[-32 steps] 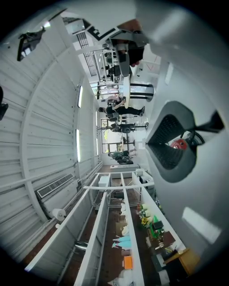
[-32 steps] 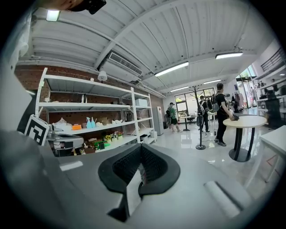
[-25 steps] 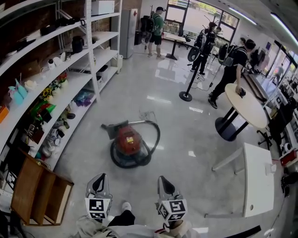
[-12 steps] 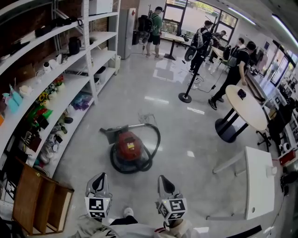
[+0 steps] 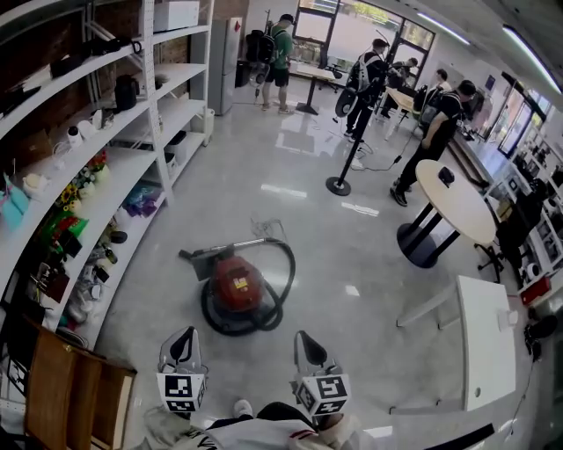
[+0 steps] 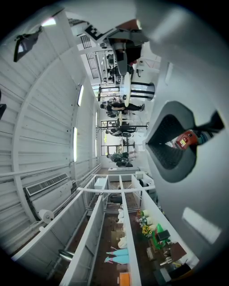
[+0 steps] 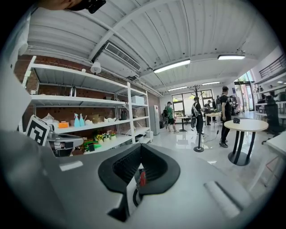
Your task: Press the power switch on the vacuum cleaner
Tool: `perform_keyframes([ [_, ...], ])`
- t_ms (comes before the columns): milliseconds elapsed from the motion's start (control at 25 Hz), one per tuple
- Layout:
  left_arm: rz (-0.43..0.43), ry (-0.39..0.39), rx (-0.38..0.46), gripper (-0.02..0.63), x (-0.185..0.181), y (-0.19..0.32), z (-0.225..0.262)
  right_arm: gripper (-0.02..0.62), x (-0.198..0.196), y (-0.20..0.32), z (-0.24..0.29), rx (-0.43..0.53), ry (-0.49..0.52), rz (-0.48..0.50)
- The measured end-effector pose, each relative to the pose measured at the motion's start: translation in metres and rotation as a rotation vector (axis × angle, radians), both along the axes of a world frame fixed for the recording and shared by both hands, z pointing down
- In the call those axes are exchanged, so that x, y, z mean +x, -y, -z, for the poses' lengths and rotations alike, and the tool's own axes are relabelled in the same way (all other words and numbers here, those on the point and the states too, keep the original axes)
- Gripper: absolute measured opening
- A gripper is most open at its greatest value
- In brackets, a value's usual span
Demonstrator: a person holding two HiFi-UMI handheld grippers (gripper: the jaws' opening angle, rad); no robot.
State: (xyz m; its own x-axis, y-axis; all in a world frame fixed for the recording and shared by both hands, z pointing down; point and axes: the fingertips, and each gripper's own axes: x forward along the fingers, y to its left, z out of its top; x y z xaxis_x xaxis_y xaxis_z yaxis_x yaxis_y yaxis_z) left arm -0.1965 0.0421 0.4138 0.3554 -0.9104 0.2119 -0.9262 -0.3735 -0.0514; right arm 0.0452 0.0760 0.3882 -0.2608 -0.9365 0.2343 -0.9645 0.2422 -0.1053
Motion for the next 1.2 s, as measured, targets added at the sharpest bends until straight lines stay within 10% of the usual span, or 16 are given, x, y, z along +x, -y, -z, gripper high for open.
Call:
perform_keyframes([
  [1200, 0.082, 0.014, -0.020, 0.000, -0.003, 0.066, -0.007, 0.000, 0.001, 0.091, -0.006, -0.009, 0.013, 0.075],
])
